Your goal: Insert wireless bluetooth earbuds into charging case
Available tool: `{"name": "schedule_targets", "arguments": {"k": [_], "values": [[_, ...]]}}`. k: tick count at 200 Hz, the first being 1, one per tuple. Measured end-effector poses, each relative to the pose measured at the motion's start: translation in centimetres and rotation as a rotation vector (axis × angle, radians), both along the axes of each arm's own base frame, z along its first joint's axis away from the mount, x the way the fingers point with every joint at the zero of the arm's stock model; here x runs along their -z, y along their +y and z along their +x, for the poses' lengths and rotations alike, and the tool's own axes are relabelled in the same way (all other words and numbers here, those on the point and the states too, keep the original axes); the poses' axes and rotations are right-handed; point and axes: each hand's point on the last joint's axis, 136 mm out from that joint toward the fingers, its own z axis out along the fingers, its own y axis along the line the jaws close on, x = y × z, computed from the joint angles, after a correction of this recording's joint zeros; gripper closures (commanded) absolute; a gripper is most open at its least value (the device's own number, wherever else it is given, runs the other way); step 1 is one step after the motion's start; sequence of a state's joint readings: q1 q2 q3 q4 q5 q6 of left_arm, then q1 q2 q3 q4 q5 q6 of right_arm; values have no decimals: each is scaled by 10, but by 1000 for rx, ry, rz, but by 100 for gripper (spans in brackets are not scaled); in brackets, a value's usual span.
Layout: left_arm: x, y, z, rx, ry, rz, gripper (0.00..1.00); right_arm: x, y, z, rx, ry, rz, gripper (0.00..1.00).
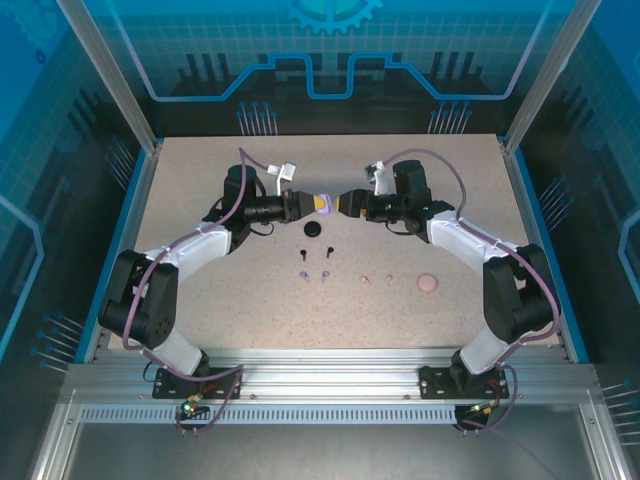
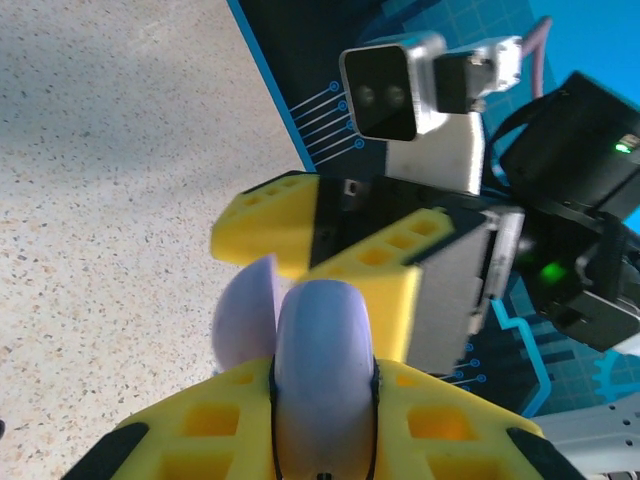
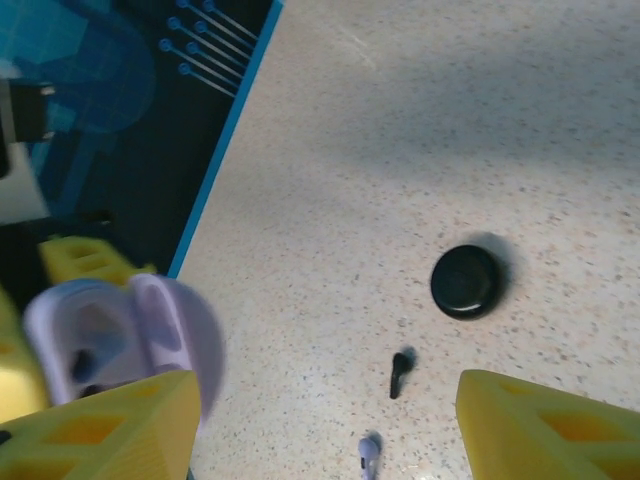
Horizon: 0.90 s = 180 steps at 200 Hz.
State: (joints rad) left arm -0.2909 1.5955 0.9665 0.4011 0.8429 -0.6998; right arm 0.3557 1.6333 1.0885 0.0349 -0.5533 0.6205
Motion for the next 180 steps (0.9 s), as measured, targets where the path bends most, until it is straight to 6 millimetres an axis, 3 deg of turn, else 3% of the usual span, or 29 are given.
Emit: {"name": "schedule_targets", "arguments": {"k": [46,96,180], "values": [[-2,0,-1,4,-7,-3,100,12,-6,-5,12,38,-7,32],[-3,-1,-2,12,-9,-7,100,-19,-3,-17,-27,-11,49,40],[-3,-1,-3,19,-8,-9,100,-35,15,-17,-80,-33,78,49]]}}
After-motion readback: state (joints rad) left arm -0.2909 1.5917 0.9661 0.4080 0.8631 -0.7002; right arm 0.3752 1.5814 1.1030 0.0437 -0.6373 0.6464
